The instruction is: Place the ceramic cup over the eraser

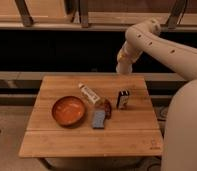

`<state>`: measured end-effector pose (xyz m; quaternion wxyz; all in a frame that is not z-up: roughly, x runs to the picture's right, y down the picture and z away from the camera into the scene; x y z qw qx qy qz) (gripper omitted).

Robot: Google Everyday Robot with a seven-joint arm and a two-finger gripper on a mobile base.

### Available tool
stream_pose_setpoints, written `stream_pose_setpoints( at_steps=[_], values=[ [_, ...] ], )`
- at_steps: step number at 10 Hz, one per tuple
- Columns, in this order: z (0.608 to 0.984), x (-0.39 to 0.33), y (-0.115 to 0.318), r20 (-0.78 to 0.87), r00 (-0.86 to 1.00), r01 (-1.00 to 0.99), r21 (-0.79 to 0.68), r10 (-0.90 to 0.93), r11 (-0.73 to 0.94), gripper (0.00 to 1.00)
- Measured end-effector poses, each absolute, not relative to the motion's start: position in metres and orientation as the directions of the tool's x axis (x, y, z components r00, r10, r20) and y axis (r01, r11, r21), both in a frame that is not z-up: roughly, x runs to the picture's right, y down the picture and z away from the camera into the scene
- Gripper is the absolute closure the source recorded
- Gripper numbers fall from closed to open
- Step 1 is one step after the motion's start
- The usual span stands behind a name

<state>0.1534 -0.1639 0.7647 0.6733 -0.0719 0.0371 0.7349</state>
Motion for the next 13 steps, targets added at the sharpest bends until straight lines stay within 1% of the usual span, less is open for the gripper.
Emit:
stream_pose_setpoints(
  at_steps=[2,4,5,6,7,9,11,13],
  values=[
    [0.737,0.128,-0.153,-0.162,-0.13,-0.988,-0.056,0.978,-0.141,1.0],
    [0.715,0.104,-0.122,-0.197,-0.205,-0.972,-0.069,0.959,-0.223,1.0],
    [0.705,0.096,-0.099,-0.228,-0.263,-0.956,-0.07,0.937,-0.285,1.0],
    [0.696,0.093,-0.074,-0.262,-0.331,-0.932,-0.058,0.907,-0.357,1.0],
    [0.691,0.092,-0.06,-0.279,-0.366,-0.918,-0.048,0.888,-0.393,1.0],
    [0.688,0.087,-0.051,-0.292,-0.384,-0.909,-0.044,0.876,-0.414,1.0],
    [0.688,0.084,-0.052,-0.293,-0.378,-0.912,-0.047,0.878,-0.408,1.0],
    [0.694,0.088,-0.055,-0.282,-0.345,-0.93,-0.025,0.895,-0.366,1.0]
  ],
)
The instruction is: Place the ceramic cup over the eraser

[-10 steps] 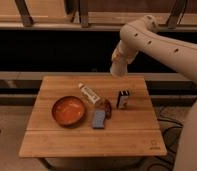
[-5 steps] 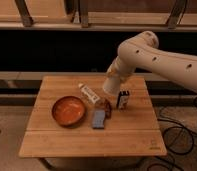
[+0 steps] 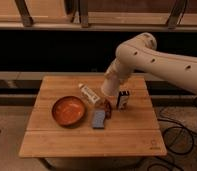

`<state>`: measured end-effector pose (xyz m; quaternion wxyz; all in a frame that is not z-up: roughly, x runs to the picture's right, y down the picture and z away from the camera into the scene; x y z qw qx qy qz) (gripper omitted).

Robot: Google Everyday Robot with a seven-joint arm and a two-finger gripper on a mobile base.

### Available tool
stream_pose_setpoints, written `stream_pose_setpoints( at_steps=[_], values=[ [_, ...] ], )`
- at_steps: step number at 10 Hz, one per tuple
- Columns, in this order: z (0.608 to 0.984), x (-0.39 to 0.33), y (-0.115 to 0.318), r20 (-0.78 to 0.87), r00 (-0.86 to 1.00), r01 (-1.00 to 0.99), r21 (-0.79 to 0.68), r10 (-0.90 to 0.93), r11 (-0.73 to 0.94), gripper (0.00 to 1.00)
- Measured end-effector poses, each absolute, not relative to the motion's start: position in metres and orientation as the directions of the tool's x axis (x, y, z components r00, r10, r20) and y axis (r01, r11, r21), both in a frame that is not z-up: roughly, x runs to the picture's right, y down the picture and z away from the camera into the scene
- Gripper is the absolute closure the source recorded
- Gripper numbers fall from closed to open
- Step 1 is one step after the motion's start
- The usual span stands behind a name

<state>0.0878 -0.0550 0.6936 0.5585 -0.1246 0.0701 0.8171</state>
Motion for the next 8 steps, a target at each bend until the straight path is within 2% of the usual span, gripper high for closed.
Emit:
stream_pose_setpoints(
  at_steps=[3,8],
  values=[
    [0.715,0.121,-0.061,-0.254,-0.303,-0.953,0.068,0.919,-0.295,1.0],
    [0.721,0.155,-0.054,-0.242,-0.375,-0.926,0.135,0.895,-0.351,1.0]
  ],
)
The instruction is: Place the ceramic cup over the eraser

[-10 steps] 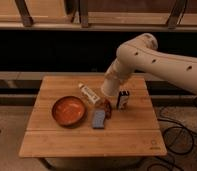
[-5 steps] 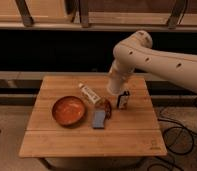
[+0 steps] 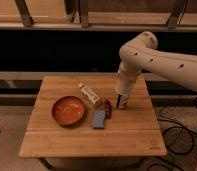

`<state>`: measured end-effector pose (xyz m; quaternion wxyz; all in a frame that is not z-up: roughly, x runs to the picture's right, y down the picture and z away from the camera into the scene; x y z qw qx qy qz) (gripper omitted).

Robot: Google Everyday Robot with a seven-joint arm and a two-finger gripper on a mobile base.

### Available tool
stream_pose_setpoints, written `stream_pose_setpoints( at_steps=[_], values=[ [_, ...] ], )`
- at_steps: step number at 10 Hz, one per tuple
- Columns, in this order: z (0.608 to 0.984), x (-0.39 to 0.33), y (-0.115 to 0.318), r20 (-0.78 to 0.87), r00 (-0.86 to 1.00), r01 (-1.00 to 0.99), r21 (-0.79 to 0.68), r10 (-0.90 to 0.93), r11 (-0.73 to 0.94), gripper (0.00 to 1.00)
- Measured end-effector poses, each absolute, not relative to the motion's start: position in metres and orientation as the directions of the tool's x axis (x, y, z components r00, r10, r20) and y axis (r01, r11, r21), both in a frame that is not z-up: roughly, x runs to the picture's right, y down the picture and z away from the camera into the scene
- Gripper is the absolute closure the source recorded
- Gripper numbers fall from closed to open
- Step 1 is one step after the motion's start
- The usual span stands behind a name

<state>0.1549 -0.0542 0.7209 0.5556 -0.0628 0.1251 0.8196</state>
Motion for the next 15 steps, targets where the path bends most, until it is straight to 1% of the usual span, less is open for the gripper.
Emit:
stream_pose_setpoints(
  at_steps=[5,9,15],
  values=[
    [0.727,0.175,-0.032,-0.248,-0.433,-0.901,0.149,0.867,-0.407,1.0],
    [0.733,0.181,-0.036,-0.221,-0.447,-0.894,0.127,0.867,-0.429,1.0],
    [0.74,0.167,-0.033,-0.231,-0.463,-0.886,0.084,0.856,-0.456,1.0]
  ],
)
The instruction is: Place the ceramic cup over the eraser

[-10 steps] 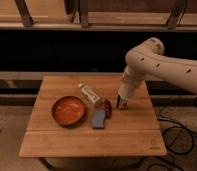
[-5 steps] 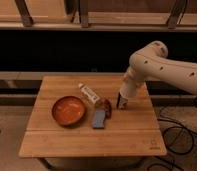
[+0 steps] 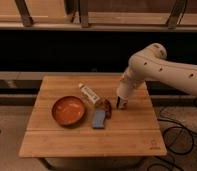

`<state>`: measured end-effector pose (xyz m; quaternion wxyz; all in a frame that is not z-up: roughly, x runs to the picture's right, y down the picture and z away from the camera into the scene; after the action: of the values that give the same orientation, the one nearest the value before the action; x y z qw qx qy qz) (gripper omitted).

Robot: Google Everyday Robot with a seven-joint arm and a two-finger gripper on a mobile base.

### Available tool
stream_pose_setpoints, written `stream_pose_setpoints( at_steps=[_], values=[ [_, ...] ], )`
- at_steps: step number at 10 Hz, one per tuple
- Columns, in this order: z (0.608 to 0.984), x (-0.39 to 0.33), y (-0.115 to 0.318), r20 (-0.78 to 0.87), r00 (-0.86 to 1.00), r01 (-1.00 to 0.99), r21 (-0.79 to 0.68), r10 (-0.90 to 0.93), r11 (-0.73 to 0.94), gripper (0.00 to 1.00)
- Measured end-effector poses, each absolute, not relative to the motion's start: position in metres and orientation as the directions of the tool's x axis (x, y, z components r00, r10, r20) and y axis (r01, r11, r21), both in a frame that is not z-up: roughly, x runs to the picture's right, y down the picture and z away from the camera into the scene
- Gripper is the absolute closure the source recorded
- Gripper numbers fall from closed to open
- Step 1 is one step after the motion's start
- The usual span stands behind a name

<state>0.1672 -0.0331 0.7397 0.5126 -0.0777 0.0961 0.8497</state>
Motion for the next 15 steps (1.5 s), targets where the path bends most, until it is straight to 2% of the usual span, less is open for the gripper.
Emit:
stream_pose_setpoints(
  at_steps=[5,7,9,11,12,15],
  values=[
    [0.7417,0.164,-0.0324,-0.237,-0.456,-0.888,0.067,0.858,-0.454,0.99],
    [0.7412,0.164,-0.0337,-0.232,-0.448,-0.893,0.07,0.863,-0.445,0.95],
    [0.7412,0.1642,-0.0337,-0.232,-0.45,-0.892,0.07,0.862,-0.446,0.95],
    [0.7411,0.1641,-0.0337,-0.232,-0.45,-0.892,0.07,0.862,-0.447,1.0],
    [0.7411,0.1641,-0.0337,-0.232,-0.45,-0.892,0.07,0.862,-0.447,0.98],
    [0.7412,0.1643,-0.0337,-0.232,-0.451,-0.892,0.071,0.862,-0.447,0.69]
  ],
)
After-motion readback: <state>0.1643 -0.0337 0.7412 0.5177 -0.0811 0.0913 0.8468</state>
